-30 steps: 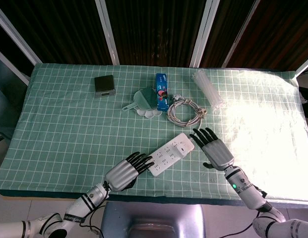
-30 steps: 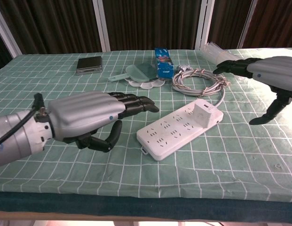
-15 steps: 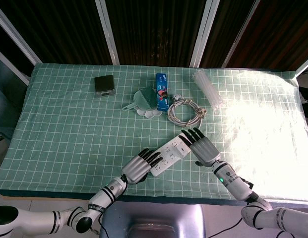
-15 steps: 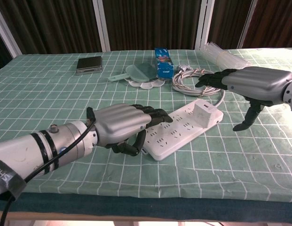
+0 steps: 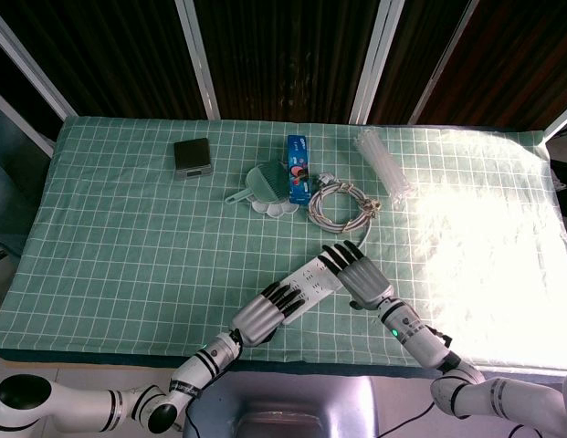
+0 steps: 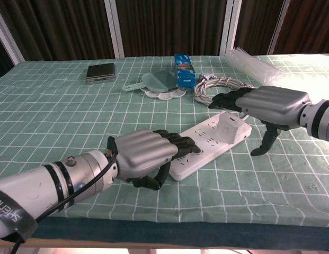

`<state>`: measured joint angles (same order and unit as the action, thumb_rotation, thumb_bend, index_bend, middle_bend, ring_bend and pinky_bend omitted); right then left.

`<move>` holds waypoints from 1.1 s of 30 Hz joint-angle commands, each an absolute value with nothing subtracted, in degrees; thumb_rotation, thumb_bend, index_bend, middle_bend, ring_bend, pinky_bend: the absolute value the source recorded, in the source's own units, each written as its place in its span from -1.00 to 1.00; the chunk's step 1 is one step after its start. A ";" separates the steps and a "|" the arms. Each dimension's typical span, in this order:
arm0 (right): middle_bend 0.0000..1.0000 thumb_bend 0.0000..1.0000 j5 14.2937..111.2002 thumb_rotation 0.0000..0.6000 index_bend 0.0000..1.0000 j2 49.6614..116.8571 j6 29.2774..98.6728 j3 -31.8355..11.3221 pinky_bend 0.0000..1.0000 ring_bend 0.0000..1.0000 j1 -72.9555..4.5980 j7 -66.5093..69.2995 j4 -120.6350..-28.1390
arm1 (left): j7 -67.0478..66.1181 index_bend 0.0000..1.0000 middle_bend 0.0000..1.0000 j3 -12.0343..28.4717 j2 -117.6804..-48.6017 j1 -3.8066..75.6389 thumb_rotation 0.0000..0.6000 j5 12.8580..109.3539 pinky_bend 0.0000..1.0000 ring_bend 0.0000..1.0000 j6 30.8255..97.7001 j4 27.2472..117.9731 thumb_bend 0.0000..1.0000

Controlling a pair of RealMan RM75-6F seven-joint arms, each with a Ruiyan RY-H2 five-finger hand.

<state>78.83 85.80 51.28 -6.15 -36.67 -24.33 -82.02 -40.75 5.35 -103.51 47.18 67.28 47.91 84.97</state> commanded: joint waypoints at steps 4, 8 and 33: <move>-1.00 -0.64 79.04 1.00 -1.00 87.89 51.64 -5.88 -1.00 -1.00 -37.63 -24.66 -80.11 | -41.83 -1.00 -1.00 4.45 -104.42 47.85 0.69 66.32 -0.80 -1.00 48.12 84.49 0.84; -1.00 -0.64 78.82 1.00 -1.00 89.00 51.93 -5.69 -1.00 -1.00 -38.07 -25.57 -79.32 | -41.85 -1.00 -1.00 4.09 -104.80 48.29 0.71 65.46 -0.80 -1.00 47.91 84.14 0.84; -0.40 -0.47 80.98 1.00 -0.21 94.66 56.23 -4.81 -0.41 -0.70 -39.04 -28.26 -72.75 | -41.10 -1.00 -1.00 2.40 -103.13 49.36 0.73 64.49 -0.80 -1.00 49.35 85.57 0.84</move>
